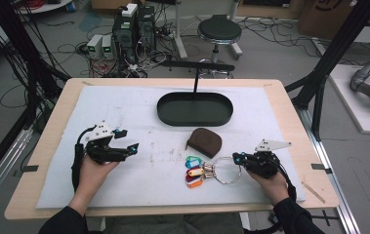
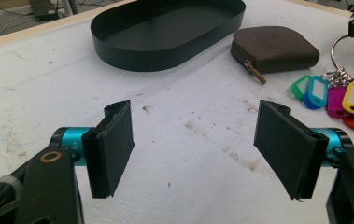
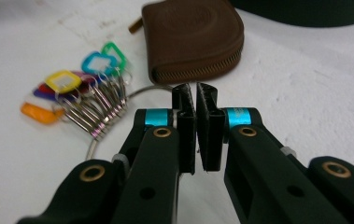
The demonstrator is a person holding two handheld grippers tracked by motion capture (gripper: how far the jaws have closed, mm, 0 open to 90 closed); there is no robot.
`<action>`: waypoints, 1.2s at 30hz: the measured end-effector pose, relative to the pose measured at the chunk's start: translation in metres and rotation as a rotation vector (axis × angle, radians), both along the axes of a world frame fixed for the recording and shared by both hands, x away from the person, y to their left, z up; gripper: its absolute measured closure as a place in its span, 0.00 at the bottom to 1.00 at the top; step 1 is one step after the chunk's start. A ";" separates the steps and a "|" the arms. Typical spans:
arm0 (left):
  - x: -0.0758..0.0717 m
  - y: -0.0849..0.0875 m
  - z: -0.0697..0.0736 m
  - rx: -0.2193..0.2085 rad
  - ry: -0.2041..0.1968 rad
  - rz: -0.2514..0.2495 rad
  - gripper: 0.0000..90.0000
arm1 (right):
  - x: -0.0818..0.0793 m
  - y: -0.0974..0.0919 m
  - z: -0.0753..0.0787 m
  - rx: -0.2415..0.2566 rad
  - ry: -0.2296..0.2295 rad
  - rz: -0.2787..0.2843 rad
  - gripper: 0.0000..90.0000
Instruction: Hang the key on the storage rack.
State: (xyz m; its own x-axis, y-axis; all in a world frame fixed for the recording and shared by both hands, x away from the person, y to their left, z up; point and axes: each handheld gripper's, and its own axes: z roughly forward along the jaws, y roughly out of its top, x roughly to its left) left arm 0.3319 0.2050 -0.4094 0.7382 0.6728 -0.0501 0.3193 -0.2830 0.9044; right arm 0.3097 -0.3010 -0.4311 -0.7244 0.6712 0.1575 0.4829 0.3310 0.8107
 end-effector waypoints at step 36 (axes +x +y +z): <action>-0.002 -0.001 0.001 -0.008 -0.003 -0.003 0.31 | -0.013 0.023 0.029 0.028 -0.134 0.127 0.98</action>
